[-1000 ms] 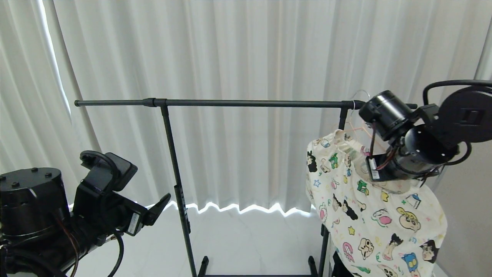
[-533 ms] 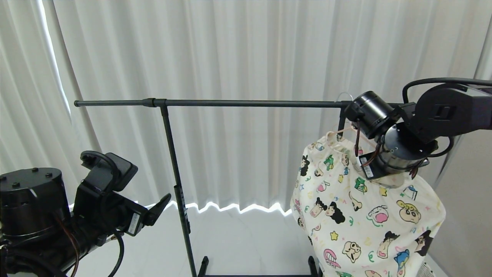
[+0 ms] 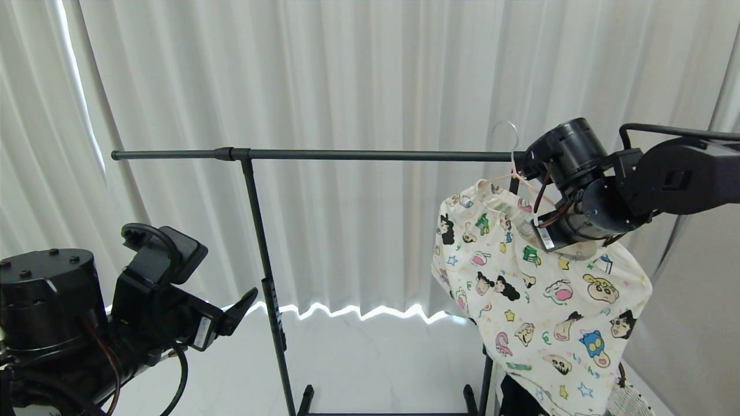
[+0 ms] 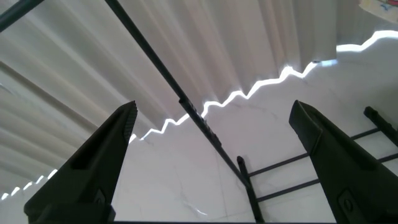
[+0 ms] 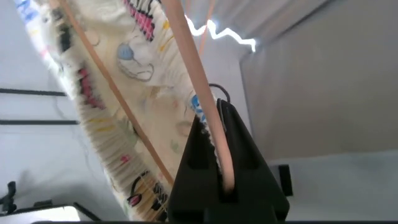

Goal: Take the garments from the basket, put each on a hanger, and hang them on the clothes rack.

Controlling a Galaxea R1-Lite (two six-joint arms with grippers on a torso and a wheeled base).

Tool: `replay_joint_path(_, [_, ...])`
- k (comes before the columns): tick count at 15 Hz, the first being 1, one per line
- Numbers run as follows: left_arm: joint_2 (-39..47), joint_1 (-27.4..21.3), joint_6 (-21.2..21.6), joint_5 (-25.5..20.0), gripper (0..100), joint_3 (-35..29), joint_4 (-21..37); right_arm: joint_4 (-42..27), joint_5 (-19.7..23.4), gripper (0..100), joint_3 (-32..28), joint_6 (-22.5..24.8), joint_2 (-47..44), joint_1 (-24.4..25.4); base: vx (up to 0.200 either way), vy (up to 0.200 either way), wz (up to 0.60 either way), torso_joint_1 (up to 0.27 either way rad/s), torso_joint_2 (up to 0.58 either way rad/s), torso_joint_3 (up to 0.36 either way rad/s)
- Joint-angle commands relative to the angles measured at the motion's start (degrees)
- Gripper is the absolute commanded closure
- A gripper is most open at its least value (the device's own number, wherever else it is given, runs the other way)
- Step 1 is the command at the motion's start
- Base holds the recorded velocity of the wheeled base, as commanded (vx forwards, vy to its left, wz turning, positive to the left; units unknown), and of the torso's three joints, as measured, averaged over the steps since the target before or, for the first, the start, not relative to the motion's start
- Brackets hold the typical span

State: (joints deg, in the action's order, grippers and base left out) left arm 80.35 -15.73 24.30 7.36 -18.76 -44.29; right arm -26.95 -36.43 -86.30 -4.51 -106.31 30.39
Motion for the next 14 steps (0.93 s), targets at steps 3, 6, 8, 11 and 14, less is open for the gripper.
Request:
replay_joint_path(3, [0.07, -0.01, -0.04, 0.02, 0, -0.05, -0.01, 9.46, 7.95, 100, 5.97, 6.53, 1.72, -1.56, 0.000, 0.000, 0.00, 0.000, 0.00, 0.000])
replay_joint_path(6, [0.16, -0.09, -0.04, 0.02, 0, -1.01, -0.01, 13.07, 8.39, 100, 7.02, 6.18, 1.64, -1.74, 0.000, 0.000, 0.00, 0.000, 0.00, 0.000])
replay_joint_path(8, [0.60, -0.09, -0.04, 0.02, 0, -1.54, -0.01, 13.51, 8.21, 100, 7.02, 5.13, 1.46, -1.91, 0.000, 0.000, 0.00, 0.000, 0.00, 0.000])
replay_joint_path(11, [0.86, -0.62, -0.04, -0.07, 0, -2.16, -0.01, 13.51, 7.86, 100, 6.93, 2.75, 1.37, -1.91, 0.133, 0.000, 0.00, 0.002, 0.00, 0.002])
replay_joint_path(14, [0.95, -0.80, 0.05, -0.07, 0, -2.33, -0.01, 13.42, 7.86, 100, 7.02, 2.14, 1.37, -2.18, 0.200, 0.000, 0.00, -0.004, 0.00, 0.005])
